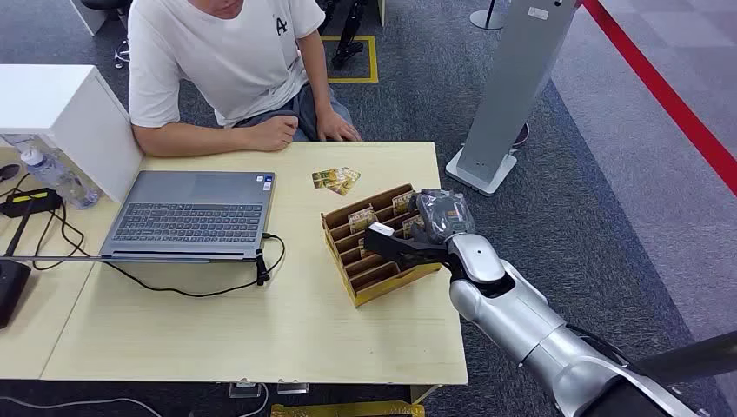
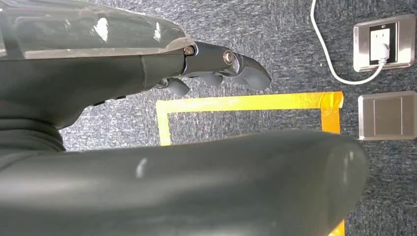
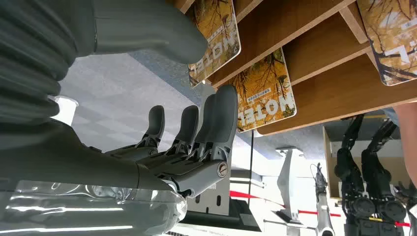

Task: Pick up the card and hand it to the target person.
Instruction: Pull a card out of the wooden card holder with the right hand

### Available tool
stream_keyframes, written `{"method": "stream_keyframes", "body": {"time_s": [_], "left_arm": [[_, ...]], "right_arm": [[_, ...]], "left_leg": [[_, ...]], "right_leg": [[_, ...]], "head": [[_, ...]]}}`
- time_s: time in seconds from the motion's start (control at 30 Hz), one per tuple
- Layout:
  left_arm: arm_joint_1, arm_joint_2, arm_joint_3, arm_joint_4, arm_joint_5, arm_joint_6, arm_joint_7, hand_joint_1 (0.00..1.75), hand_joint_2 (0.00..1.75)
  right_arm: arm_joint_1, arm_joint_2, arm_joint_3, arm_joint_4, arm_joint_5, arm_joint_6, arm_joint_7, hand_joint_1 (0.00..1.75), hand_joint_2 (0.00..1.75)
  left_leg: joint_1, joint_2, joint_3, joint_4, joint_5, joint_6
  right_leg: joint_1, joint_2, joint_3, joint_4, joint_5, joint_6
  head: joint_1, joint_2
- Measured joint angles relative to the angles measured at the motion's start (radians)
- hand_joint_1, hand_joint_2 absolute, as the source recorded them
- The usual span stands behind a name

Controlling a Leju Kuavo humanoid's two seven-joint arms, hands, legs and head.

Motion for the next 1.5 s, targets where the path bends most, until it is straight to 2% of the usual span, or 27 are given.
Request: {"method": "stream_keyframes", "body": {"time_s": [0.13,0.23,0.6,0.83,1.07,1.2,1.5], "left_arm": [[0.0,0.0,0.0,0.0,0.004,0.0,0.0,0.0,0.0],[0.0,0.0,0.0,0.0,0.005,0.0,0.0,0.0,0.0],[0.0,0.0,0.0,0.0,0.01,0.004,0.001,0.0,0.0],[0.0,0.0,0.0,0.0,0.016,0.008,0.001,0.0,0.0],[0.0,0.0,0.0,0.0,0.017,0.009,0.001,0.0,0.0],[0.0,0.0,0.0,0.0,0.016,0.009,-0.003,0.0,1.75],[0.001,0.0,0.0,0.0,0.01,-0.001,-0.015,0.0,1.75]], "right_arm": [[-0.001,0.001,0.0,0.008,-0.01,0.0,-0.006,0.89,1.75],[-0.003,0.003,0.001,0.017,-0.024,-0.002,-0.015,0.94,1.75],[-0.009,0.021,0.008,0.087,-0.051,-0.028,-0.053,1.28,1.75],[-0.023,0.032,0.011,0.122,-0.059,-0.053,-0.071,1.42,1.75],[-0.033,0.039,0.014,0.135,-0.059,-0.059,-0.072,1.7,1.75],[-0.035,0.04,0.015,0.135,-0.058,-0.059,-0.071,1.75,1.75],[-0.036,0.041,0.016,0.13,-0.059,-0.05,-0.071,1.75,1.75]], "left_leg": [[0.0,0.0,0.0,0.0,0.0,0.0],[0.0,0.0,0.0,0.0,0.0,0.0],[0.0,0.0,0.0,0.0,0.0,0.0],[0.0,0.0,0.001,0.0,0.0,0.0],[0.0,0.0,0.001,0.0,0.0,0.0],[0.0,0.0,0.001,0.0,0.0,0.0],[0.0,0.0,0.001,0.0,0.0,0.0]], "right_leg": [[0.0,0.0,0.0,0.0,0.0,0.0],[0.0,0.0,0.0,0.0,0.0,0.0],[0.0,0.0,0.0,0.0,0.0,0.0],[0.0,0.0,0.0,0.0,0.0,0.0],[0.0,0.0,0.001,0.0,0.0,0.0],[0.0,0.0,0.001,0.0,0.0,0.0],[0.0,0.0,0.001,0.0,0.0,0.0]], "head": [[0.0,0.0],[0.0,0.0],[0.0,0.0],[0.0,0.0],[0.0,0.0],[0.0,0.0],[0.0,0.0]]}}
